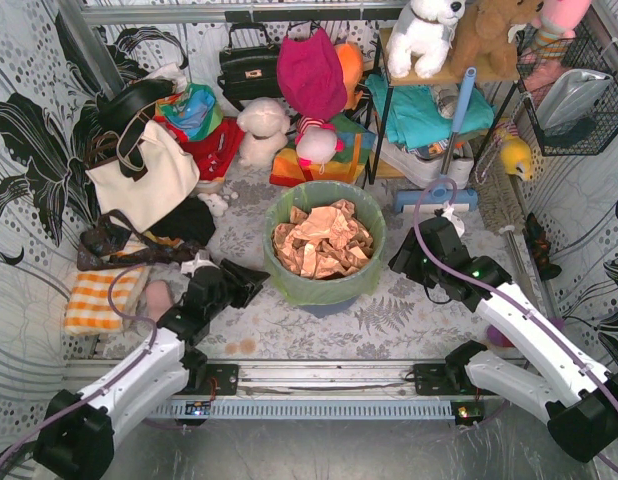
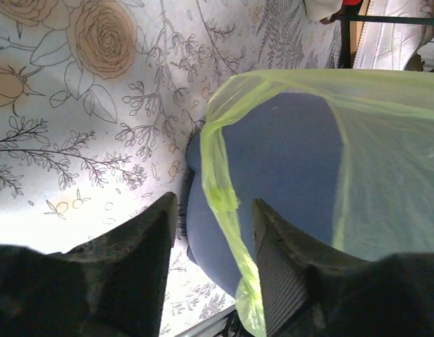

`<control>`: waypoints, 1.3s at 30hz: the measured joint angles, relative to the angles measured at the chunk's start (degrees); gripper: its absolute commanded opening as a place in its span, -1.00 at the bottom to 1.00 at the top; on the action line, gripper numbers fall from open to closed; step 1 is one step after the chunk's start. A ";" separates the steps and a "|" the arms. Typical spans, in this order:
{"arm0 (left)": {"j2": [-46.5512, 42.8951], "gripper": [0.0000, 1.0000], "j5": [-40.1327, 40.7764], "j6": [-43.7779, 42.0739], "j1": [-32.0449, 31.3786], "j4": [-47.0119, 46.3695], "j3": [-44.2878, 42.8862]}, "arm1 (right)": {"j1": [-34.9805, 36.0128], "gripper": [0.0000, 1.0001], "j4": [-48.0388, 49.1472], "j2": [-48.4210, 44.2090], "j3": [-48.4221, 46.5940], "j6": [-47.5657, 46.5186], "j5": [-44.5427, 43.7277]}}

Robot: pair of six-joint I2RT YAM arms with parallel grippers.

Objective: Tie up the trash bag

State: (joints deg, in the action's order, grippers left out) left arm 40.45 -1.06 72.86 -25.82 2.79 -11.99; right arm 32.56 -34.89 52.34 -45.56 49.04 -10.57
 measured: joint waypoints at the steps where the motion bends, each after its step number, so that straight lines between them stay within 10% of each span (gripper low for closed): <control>1: 0.39 0.22 -0.33 0.76 0.00 -2.54 1.53 | 0.00 0.12 0.07 0.00 0.00 0.00 0.09; 18: 21.55 0.29 -5.18 9.88 0.11 -39.45 9.27 | 0.00 0.12 0.46 -1.14 -0.07 0.00 0.11; 39: 38.53 -0.46 -7.76 12.79 0.52 -52.15 8.83 | 0.00 0.12 2.78 0.59 0.00 0.04 0.35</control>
State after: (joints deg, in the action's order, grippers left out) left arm 78.98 -8.82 85.65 -25.30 -49.36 -3.16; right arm 32.56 -32.12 52.93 -45.56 49.08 -10.22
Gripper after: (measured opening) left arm 0.322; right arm 0.562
